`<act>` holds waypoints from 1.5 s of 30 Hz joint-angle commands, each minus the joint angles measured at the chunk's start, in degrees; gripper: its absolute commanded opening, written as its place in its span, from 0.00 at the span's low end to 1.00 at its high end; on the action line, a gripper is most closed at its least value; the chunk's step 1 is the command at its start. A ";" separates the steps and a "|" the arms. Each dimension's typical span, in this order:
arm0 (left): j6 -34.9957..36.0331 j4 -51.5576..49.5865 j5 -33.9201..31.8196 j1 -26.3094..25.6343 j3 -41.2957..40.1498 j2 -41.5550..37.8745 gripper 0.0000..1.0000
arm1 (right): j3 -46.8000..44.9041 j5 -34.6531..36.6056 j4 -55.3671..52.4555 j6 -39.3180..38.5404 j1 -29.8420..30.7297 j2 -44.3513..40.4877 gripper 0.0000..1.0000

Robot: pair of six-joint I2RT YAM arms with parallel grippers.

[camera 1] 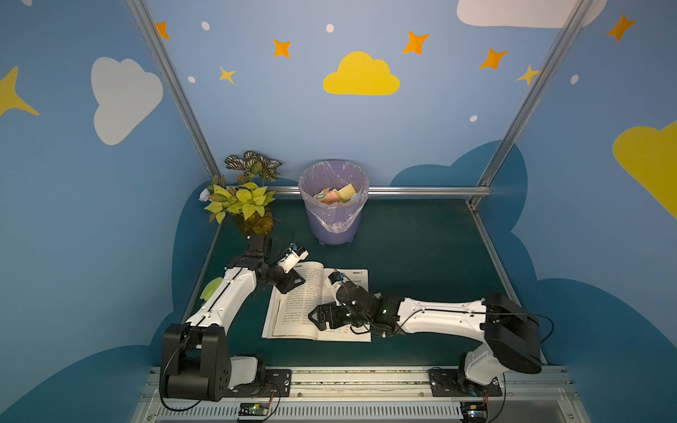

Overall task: Peel off the used sticky note
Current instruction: Turn the page of the book at the center of the board, then tear off the note from the book.

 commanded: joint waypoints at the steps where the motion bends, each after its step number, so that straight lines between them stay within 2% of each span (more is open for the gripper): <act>1: 0.30 -1.10 -2.69 -3.29 0.46 -1.97 0.32 | -4.68 5.60 -8.86 0.78 -2.84 -7.55 0.95; 7: -2.46 -2.67 -6.86 -13.98 4.05 -0.52 0.32 | -12.48 14.36 -23.00 4.34 -9.24 -23.19 0.95; 11: -4.67 -0.82 -7.41 -20.91 6.41 4.52 0.32 | -18.89 16.35 -22.74 2.66 -12.84 -30.42 0.90; 16: -6.52 3.83 -7.56 -27.41 8.13 10.18 0.30 | -24.19 11.55 -15.35 0.80 -16.33 -33.14 0.83; 23: -8.09 8.16 -11.00 -32.18 12.27 19.45 0.28 | -27.26 3.43 -2.99 0.28 -22.01 -27.47 0.74; 25: -8.08 10.15 -12.17 -32.79 13.04 21.95 0.27 | -26.08 -0.22 -0.96 -0.78 -23.45 -24.10 0.68; 30: -7.70 10.60 -13.83 -33.14 16.72 27.55 0.22 | -22.79 -5.52 2.33 -2.01 -24.44 -15.86 0.58; 37: -8.43 8.18 -14.41 -33.32 22.85 33.90 0.18 | -16.11 -9.92 0.88 -7.39 -25.38 -6.70 0.50; 45: -11.17 3.05 -17.17 -33.80 28.30 39.58 0.16 | -12.24 -9.80 0.18 -8.99 -25.36 -2.42 0.18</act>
